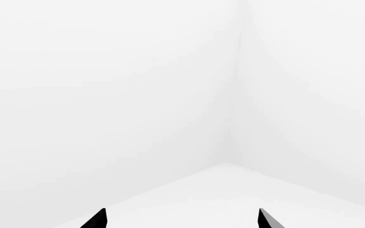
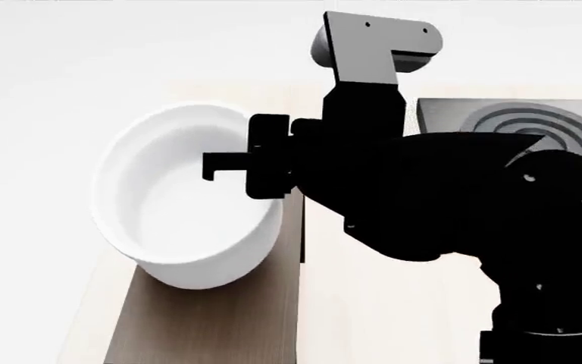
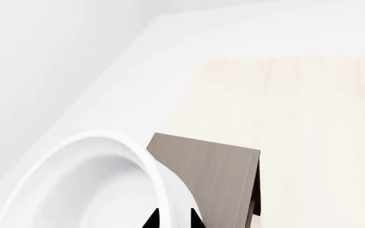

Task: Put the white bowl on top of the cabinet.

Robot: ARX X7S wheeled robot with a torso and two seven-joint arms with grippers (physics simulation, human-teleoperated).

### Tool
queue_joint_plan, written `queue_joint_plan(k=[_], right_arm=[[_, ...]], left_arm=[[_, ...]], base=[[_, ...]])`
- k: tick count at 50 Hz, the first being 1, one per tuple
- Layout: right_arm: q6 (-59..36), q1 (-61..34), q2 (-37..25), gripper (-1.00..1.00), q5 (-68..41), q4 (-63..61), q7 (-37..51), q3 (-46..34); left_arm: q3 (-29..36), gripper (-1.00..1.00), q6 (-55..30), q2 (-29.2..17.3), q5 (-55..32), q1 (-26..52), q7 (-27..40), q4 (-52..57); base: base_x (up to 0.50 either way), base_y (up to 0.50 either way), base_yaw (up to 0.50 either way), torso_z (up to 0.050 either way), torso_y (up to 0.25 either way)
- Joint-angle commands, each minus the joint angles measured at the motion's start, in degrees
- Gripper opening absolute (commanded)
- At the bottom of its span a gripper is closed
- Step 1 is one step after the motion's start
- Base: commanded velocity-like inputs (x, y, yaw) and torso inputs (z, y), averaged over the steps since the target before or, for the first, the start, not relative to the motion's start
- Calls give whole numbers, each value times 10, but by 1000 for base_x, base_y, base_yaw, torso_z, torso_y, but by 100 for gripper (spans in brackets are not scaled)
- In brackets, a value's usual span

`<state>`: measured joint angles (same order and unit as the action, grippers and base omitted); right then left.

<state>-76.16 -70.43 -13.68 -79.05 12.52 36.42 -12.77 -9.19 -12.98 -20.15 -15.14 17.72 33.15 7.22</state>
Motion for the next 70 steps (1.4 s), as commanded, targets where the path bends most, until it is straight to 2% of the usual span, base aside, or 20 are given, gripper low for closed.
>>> queue_joint_plan(k=[1,29,30,38,49,56,59,70], right_arm=[[23,2,0,-100,13,3,-27,-7],[57,7,-4,-100,48,26,-58,-41],[56,6,-5,100,46,27,-61,-42],[70,3,-9,100,56,35,-54,-41],[96,6,-27,100,67,-21,-42,-35],[153,7,-47,100,112,-20,-74,-35],[193,17,-56,100,153,-34,-55,-37],[249,47,-88,100,194,-46,-59,-30]], left_arm=[[2,100,1,-1,1,0,2,-1],[1,100,1,-3,-3,-1,5,2],[1,100,-1,-3,-4,-1,5,4],[2,100,2,-4,-3,-1,6,0],[4,100,6,-5,0,-3,8,0],[5,100,6,-6,0,-2,8,-1],[4,100,2,-6,-1,-2,10,2],[4,100,3,-7,-2,-1,11,1]], base=[[0,0,0,0,0],[0,0,0,0,0],[0,0,0,0,0],[0,0,0,0,0],[0,0,0,0,1],[0,0,0,0,0],[0,0,0,0,0],[0,0,0,0,0]])
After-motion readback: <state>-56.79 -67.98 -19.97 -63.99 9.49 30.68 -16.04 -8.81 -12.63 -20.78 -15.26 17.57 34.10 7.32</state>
